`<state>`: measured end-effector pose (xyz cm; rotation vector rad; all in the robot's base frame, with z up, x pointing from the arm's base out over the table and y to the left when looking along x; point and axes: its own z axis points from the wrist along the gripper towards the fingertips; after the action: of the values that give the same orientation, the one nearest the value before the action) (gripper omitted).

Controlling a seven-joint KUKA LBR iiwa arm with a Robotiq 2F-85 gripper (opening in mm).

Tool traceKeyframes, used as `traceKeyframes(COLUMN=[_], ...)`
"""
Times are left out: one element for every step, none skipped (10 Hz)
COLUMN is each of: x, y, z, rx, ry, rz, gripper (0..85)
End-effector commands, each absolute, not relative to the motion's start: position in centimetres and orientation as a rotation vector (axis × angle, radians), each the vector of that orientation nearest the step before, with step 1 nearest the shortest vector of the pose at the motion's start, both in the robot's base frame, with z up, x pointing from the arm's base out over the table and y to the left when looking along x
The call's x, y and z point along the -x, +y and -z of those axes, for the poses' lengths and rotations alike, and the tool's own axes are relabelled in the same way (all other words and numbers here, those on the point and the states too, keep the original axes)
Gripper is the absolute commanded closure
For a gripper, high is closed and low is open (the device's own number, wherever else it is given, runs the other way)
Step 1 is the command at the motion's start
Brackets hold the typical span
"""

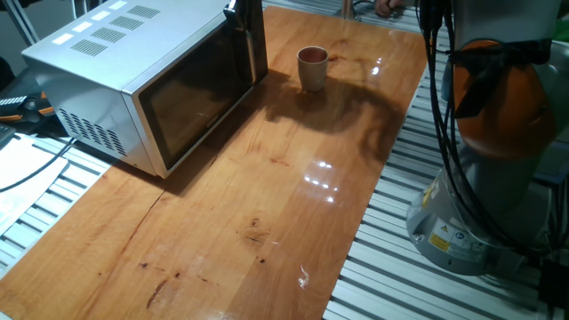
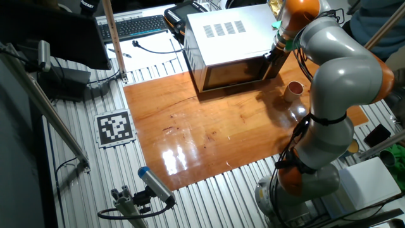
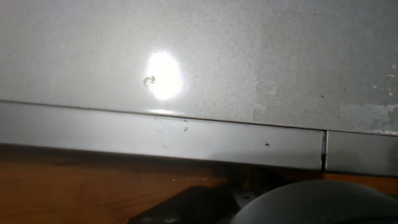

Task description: Put the bowl into the microwave

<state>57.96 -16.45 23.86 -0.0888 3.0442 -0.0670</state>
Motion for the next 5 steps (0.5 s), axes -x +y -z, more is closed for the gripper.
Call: traceKeyframes(x=[-57.98,-58.00,-57.99,-57.98,-57.95], y=[-16.29,-16.29,-16.30,-16.30,-16.31], z=[-23.78,-23.75,-23.75,-23.78,-23.82], rx=[0.092,0.097,0.100,0.106,0.114], ry=[3.045,3.047,3.047,3.039,3.030], rz=[0.062,0.062,0.070,0.098,0.122], gripper=[68.0,85.0,85.0,85.0,85.0])
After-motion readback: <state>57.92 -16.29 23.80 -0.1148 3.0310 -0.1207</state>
